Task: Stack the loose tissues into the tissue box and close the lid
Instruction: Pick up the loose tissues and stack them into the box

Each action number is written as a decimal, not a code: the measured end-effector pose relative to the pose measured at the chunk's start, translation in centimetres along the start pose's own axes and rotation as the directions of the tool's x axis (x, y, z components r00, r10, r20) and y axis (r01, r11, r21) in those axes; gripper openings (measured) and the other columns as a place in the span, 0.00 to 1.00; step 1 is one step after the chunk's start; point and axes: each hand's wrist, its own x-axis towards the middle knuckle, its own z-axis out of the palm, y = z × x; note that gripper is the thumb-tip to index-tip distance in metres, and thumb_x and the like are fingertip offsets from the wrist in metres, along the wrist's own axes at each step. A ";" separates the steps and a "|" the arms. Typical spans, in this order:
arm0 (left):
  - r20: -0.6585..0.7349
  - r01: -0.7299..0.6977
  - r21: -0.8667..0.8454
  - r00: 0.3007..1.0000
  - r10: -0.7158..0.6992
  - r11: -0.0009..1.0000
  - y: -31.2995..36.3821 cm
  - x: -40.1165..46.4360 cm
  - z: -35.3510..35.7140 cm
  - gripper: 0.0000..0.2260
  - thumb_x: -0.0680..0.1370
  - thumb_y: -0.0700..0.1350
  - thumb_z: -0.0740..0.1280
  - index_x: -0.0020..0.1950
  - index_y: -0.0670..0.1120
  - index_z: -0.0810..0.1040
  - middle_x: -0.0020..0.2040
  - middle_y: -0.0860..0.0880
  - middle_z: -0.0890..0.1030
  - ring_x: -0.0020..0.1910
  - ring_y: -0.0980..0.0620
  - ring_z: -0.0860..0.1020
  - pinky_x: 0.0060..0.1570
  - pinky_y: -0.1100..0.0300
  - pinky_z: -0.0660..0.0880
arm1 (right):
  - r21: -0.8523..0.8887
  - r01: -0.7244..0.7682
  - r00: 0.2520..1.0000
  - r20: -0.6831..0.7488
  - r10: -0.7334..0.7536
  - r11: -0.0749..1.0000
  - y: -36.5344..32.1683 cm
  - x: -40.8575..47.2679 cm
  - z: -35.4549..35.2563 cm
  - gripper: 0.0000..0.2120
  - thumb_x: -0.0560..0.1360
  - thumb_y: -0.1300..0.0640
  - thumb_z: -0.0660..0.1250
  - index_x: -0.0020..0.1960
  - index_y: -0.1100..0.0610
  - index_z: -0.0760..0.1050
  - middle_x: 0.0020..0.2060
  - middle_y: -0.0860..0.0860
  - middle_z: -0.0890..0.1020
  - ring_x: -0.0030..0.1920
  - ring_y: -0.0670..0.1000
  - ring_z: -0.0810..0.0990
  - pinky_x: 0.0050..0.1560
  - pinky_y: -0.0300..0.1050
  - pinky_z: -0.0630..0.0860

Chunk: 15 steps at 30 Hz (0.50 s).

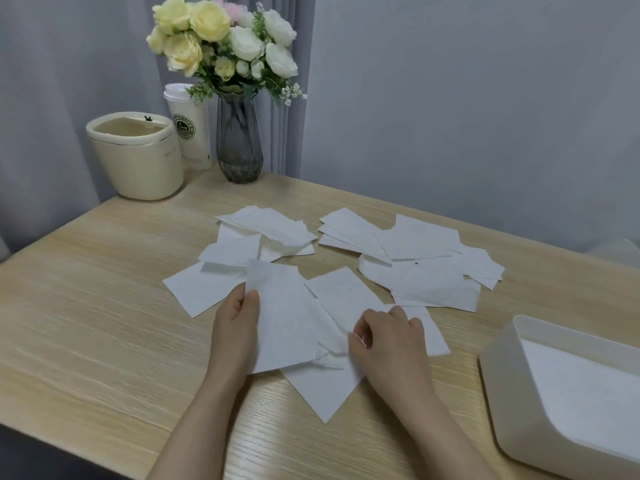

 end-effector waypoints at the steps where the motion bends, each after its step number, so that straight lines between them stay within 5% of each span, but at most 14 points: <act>1: 0.029 0.006 0.013 1.000 -0.006 1.000 0.1 -0.1 0.5 0.12 0.83 0.42 0.57 0.48 0.45 0.80 0.48 0.41 0.83 0.45 0.46 0.79 0.46 0.51 0.73 | 0.010 -0.017 1.000 0.002 0.017 1.000 0.2 -0.7 -0.3 0.06 0.76 0.51 0.60 0.41 0.49 0.71 0.35 0.43 0.74 0.47 0.47 0.69 0.51 0.45 0.63; 11: 0.005 0.018 -0.049 1.000 -0.017 0.999 1.1 -1.2 3.2 0.14 0.74 0.50 0.59 0.46 0.39 0.74 0.40 0.45 0.77 0.41 0.48 0.75 0.43 0.52 0.69 | 0.254 -0.167 0.986 0.067 0.155 0.953 1.3 -4.1 -2.4 0.13 0.74 0.42 0.65 0.35 0.48 0.73 0.32 0.45 0.76 0.43 0.45 0.72 0.47 0.44 0.70; 15: 0.069 0.081 -0.148 0.995 -0.072 0.986 0.8 -2.8 3.9 0.12 0.82 0.43 0.60 0.42 0.47 0.80 0.41 0.47 0.81 0.41 0.48 0.78 0.45 0.52 0.71 | 0.283 -0.256 0.962 -0.024 0.273 0.924 3.0 -3.3 -2.4 0.09 0.75 0.44 0.66 0.52 0.47 0.75 0.48 0.43 0.76 0.54 0.46 0.73 0.50 0.44 0.71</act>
